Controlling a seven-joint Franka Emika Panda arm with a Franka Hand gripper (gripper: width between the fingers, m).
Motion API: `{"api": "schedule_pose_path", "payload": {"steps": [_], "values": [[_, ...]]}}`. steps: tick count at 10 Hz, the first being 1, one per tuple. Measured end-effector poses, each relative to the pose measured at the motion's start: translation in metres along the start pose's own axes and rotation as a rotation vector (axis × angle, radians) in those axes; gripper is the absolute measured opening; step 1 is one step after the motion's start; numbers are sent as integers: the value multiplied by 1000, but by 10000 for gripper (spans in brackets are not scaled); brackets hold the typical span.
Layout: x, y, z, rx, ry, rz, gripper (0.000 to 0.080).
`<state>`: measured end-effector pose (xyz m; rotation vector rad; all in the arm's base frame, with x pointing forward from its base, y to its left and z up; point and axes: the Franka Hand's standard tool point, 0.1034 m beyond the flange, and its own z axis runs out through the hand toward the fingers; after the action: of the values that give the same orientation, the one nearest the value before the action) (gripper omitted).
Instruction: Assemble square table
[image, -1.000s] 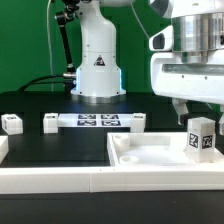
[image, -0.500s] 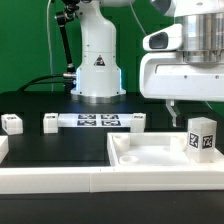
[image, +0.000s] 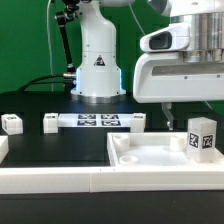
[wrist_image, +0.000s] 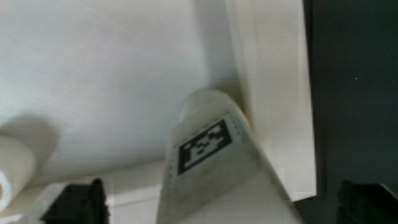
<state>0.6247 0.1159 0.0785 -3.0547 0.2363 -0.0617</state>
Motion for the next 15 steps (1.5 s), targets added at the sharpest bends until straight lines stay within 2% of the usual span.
{"api": "schedule_pose_path", "payload": {"steps": [6, 7, 8, 9, 10, 11, 15], "values": [[0, -1, 1, -21, 0, -379, 649], [0, 0, 1, -21, 0, -377, 602], [0, 0, 1, -21, 0, -364, 602], [-1, 0, 1, -21, 0, -342, 427], [-1, 0, 1, -21, 0, -344, 427], [-1, 0, 1, -21, 0, -317, 290], [-1, -1, 1, -13, 9, 39, 290]]}}
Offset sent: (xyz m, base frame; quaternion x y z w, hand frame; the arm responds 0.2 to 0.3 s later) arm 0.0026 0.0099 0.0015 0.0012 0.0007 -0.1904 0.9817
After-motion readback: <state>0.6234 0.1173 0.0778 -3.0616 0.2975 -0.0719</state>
